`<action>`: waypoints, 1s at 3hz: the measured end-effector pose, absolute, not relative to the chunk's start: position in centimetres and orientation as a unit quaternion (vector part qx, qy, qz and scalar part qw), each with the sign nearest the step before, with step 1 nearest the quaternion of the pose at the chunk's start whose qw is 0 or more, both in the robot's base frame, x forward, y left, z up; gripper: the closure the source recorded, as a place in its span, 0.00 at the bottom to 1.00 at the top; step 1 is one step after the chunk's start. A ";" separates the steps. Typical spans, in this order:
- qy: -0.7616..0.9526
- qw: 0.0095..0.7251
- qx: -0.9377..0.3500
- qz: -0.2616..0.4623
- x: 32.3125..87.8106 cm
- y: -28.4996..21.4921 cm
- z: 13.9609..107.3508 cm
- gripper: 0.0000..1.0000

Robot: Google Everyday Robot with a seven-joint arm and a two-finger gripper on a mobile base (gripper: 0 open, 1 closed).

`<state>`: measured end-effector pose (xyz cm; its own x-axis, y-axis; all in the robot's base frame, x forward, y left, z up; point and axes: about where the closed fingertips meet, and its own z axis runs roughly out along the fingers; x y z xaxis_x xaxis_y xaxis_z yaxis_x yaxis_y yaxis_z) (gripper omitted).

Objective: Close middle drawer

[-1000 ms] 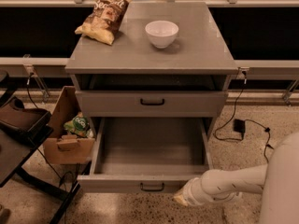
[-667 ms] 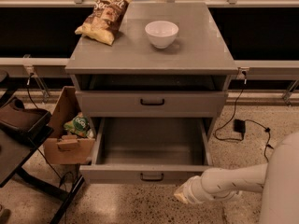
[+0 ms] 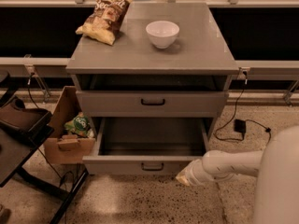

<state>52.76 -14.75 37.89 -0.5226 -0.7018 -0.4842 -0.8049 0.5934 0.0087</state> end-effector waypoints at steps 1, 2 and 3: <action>0.858 0.238 -0.441 0.111 58.2 -14.9 40.0 1.00; 0.858 0.238 -0.441 0.111 58.2 -14.9 40.0 1.00; 0.856 0.244 -0.441 0.116 59.1 -15.0 39.3 1.00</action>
Offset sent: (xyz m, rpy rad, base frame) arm 0.0341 -0.0010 0.0114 -0.0003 -0.0167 0.0106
